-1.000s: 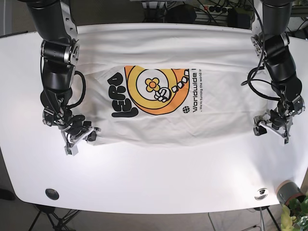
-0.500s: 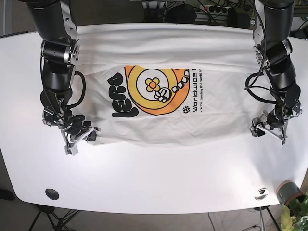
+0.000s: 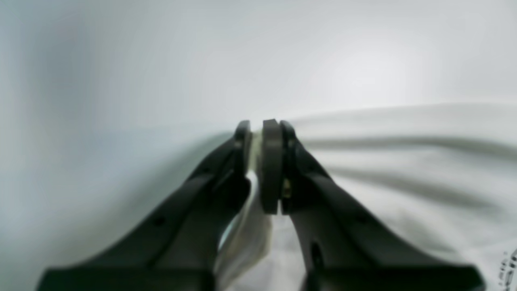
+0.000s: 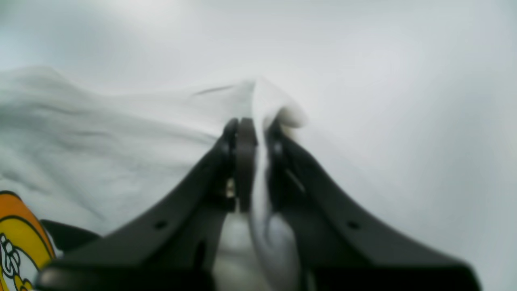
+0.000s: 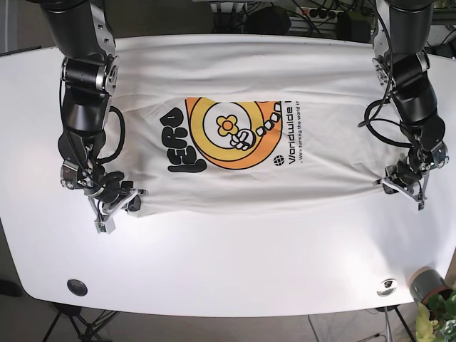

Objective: Fold the T-shirt properly
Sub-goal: 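Lift both side edges and fold the shirt over toward the hem edge, then lay the folded edge down and open both grippers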

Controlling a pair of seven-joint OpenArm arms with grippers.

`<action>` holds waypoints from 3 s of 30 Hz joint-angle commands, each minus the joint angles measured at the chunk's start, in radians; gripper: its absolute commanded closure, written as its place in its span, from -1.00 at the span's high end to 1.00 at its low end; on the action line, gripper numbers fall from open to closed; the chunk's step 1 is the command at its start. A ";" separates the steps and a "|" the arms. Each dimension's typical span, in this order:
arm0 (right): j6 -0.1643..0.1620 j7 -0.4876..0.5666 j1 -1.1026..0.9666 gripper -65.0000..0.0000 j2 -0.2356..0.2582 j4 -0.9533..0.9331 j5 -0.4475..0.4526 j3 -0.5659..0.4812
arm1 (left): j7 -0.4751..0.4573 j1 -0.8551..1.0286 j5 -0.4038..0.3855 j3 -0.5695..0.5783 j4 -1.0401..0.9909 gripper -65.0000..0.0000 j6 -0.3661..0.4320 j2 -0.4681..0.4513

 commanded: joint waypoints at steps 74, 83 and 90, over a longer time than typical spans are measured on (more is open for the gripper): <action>0.003 -0.489 -0.817 -0.89 -0.111 1.224 0.198 0.279 | 0.280 0.717 -0.170 -0.219 0.898 -1.00 -0.185 0.009; 0.010 -0.488 -0.842 0.21 -0.137 1.216 0.204 0.334 | 0.280 0.724 -0.170 -0.223 0.898 -0.06 -0.185 0.009; 0.013 -0.488 -0.837 0.37 -0.134 1.241 0.281 0.394 | 0.280 0.719 -0.179 -0.227 1.017 0.04 -0.185 0.009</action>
